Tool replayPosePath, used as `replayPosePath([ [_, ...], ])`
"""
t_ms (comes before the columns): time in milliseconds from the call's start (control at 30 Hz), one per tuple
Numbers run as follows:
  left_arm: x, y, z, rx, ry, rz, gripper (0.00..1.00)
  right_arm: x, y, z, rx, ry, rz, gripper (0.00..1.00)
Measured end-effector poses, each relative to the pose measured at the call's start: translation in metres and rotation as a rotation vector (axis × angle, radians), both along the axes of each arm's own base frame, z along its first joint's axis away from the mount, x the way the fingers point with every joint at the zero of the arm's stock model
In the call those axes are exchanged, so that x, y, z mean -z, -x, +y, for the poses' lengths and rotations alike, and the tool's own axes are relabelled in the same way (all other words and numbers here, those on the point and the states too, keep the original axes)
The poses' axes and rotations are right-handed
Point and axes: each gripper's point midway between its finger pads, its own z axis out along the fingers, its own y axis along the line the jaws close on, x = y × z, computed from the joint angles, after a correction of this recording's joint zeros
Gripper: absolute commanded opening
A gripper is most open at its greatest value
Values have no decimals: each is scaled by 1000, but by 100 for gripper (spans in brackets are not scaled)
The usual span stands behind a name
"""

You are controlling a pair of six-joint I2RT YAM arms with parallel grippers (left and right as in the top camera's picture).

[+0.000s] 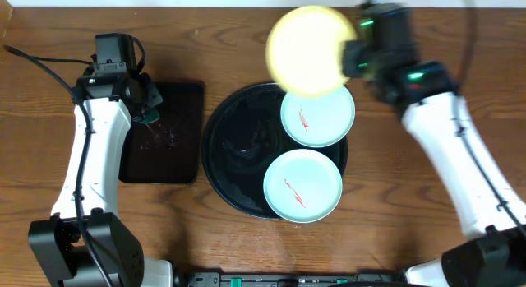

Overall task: Clean dirty plates on tray and stack at the side
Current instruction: 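Lift the yellow plate with the right gripper and place it right of the tray, then release the yellow plate and move the right gripper to a green plate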

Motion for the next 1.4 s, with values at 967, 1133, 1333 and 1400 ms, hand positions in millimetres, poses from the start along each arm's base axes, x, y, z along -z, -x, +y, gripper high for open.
replayPosePath([
  [967,0,0,0,-2,1,-1,7,215,67,-181,416,-171,792,28],
  [1133,0,0,0,-2,1,-1,7,212,70,-165,309,-218,806,33],
  [1333,0,-1,0,-2,1,-3,7,179,66,-122,101,-339,745,34],
  [1400,0,0,0,-2,1,-3,8,169,67,-103,33,-350,734,35],
])
